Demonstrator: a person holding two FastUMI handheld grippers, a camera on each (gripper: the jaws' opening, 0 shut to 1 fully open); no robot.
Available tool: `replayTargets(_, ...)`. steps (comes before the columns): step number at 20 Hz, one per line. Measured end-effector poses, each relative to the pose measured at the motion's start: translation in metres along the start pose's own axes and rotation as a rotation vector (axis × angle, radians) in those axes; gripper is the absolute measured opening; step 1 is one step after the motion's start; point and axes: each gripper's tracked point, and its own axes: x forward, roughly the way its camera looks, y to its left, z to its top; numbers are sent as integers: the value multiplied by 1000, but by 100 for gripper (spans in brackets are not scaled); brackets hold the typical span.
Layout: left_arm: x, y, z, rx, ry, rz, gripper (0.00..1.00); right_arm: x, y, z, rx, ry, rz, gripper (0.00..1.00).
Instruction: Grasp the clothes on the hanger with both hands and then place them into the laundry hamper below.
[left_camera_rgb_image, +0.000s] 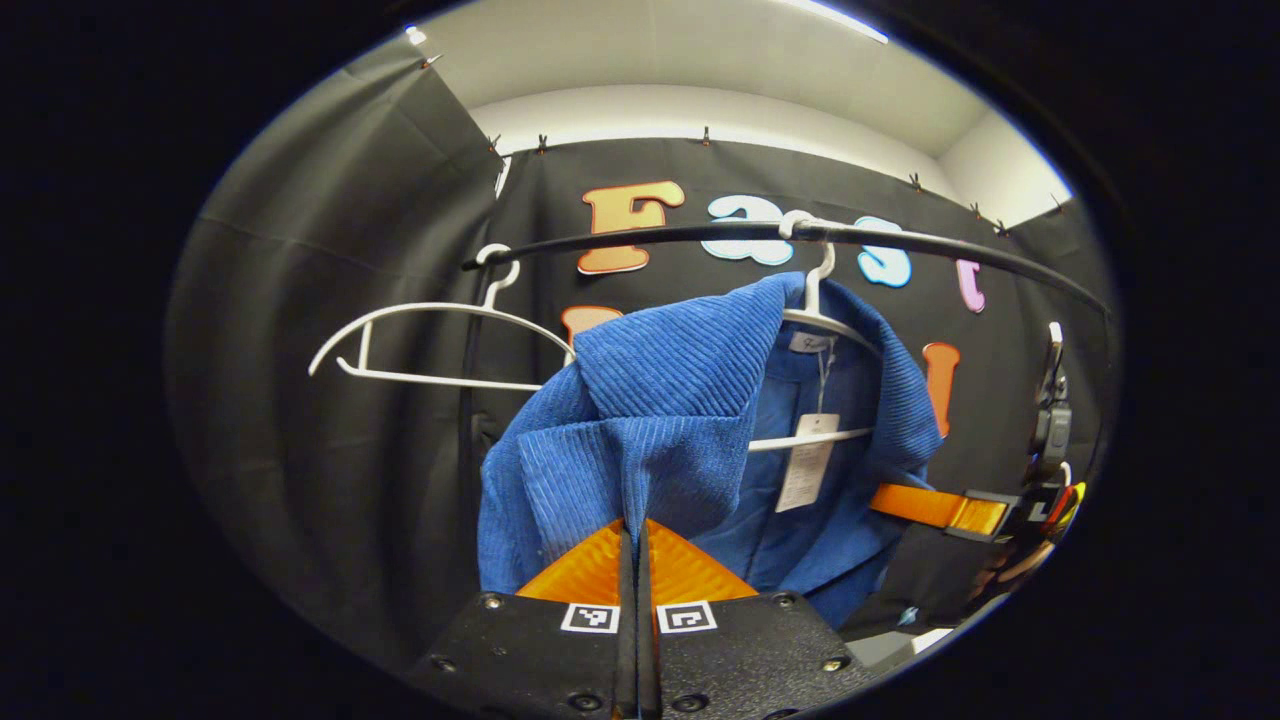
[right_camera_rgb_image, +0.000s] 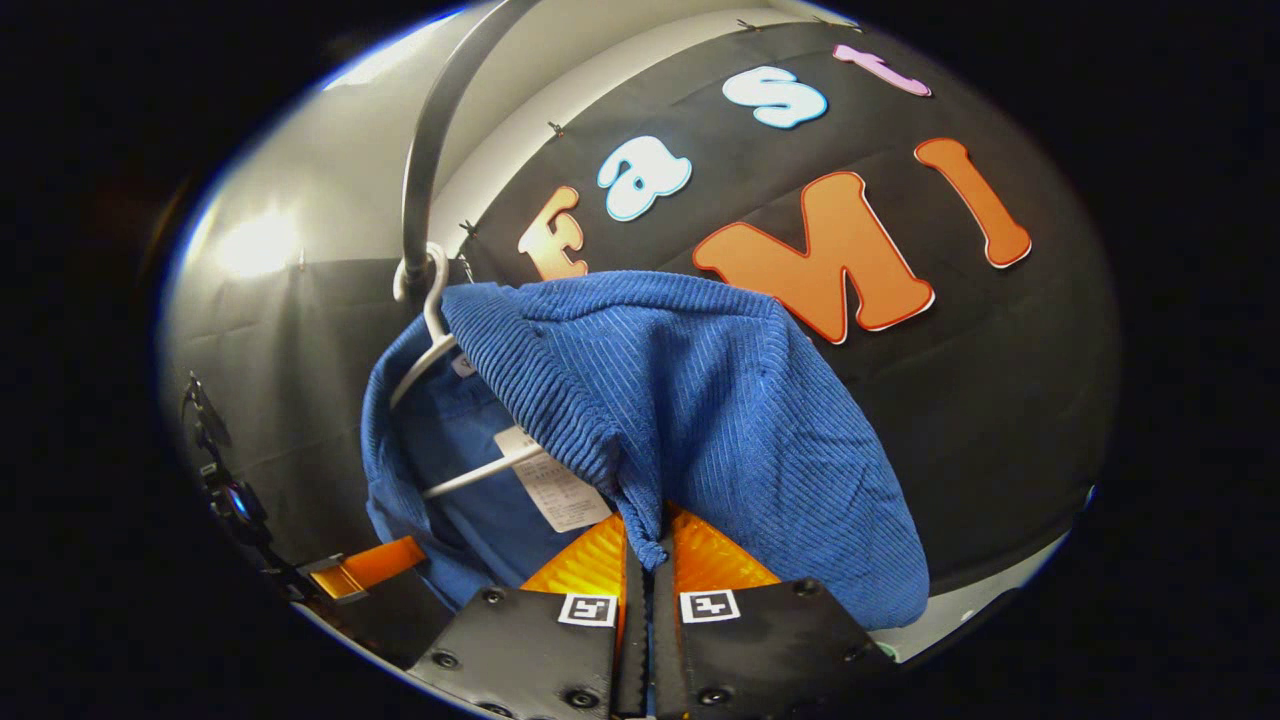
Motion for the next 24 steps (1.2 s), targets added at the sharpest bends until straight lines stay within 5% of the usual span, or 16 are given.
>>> replayTargets(8, -42, -11, 82, -15, -86, -84, 0, -25, 13, 50, 132, -34, 171, 10)
replayTargets(18, -59, 15, 134, 26, -159, -71, 0, -21, -5, 103, 413, -129, 275, 10)
replayTargets(24, -64, 63, 169, 28, -219, 12, 0, -18, -18, 148, 503, -207, 331, 10)
